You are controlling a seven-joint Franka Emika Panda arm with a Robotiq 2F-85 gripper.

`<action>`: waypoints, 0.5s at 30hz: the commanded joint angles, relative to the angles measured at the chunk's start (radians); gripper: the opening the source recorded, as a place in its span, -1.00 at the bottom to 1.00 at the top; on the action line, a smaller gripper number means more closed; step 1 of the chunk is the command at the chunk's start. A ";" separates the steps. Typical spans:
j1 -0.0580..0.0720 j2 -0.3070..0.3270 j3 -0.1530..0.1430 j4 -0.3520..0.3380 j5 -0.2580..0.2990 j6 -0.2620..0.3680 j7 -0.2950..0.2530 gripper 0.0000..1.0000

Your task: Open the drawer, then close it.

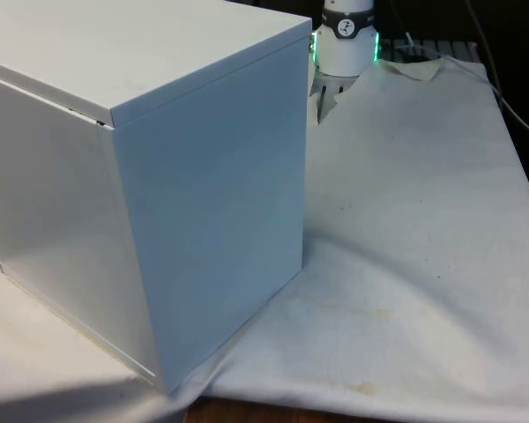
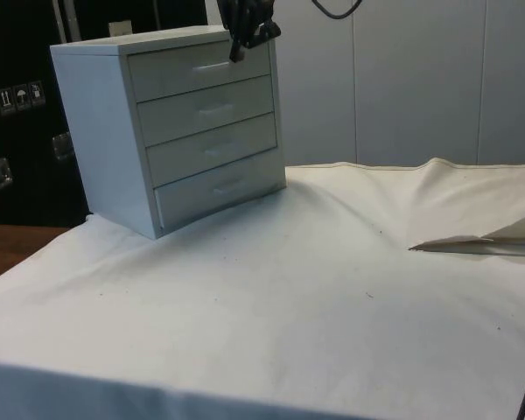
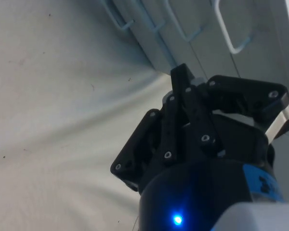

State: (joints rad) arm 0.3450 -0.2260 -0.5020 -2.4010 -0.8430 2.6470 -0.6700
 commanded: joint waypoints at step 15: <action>0.000 0.000 0.000 0.001 -0.001 -0.001 0.001 0.09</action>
State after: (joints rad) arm 0.3450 -0.2260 -0.5020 -2.4010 -0.8430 2.6470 -0.6690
